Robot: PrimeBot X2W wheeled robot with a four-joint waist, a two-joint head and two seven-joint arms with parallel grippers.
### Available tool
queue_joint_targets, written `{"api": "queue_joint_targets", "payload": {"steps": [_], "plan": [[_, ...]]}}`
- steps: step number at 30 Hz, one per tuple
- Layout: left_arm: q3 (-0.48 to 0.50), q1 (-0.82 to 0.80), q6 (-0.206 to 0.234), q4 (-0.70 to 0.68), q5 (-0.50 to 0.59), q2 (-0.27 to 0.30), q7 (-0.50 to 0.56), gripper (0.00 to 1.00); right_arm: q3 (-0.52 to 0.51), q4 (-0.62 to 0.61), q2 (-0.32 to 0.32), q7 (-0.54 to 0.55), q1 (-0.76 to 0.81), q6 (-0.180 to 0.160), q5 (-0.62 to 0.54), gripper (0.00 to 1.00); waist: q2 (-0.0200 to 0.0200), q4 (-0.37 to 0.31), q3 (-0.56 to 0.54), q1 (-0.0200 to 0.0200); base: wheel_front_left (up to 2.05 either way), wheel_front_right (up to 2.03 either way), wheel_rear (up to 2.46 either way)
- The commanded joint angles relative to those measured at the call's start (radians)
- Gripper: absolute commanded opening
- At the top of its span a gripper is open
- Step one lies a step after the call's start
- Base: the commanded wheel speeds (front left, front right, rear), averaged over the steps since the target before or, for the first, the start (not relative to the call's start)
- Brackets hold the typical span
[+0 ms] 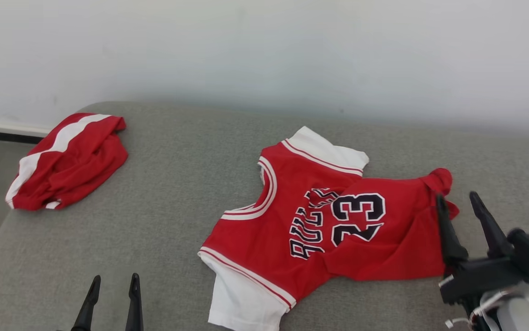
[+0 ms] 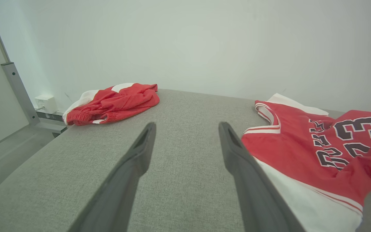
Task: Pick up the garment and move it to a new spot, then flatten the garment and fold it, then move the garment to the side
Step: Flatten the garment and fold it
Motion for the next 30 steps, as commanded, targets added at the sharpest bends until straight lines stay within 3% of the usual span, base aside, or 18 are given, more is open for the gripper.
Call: {"api": "queue_joint_targets", "payload": {"steps": [1,7,14,23,30], "plan": [[0.001,0.015,0.001,-0.003,0.006,0.001,-0.003,1.00,-0.019,-0.028,0.008,0.000,0.033,-0.002,-0.004,1.00,-0.0001,-0.027,-0.015,0.0001,0.00,0.00,0.00],[0.001,0.020,0.001,-0.018,0.016,0.000,-0.003,1.00,-0.095,-0.160,0.054,0.000,0.200,-0.002,-0.034,1.00,-0.0001,-0.053,-0.017,0.0001,0.00,0.00,0.00],[-0.009,0.023,0.001,-0.042,0.027,0.009,-0.003,1.00,-0.130,-0.196,0.093,0.000,0.313,-0.002,-0.073,1.00,-0.0001,-0.067,-0.017,0.0001,0.00,0.00,0.00],[-0.017,0.020,0.001,-0.042,0.029,0.024,-0.003,1.00,-0.137,-0.147,0.090,0.000,0.319,-0.002,-0.080,1.00,-0.0001,-0.064,-0.018,0.0001,0.00,0.00,0.00],[-0.036,0.007,0.001,-0.035,0.020,0.021,-0.003,1.00,-0.102,0.002,0.035,0.000,0.207,-0.002,-0.090,1.00,-0.0001,-0.030,0.001,0.0001,0.00,0.00,0.00]]}}
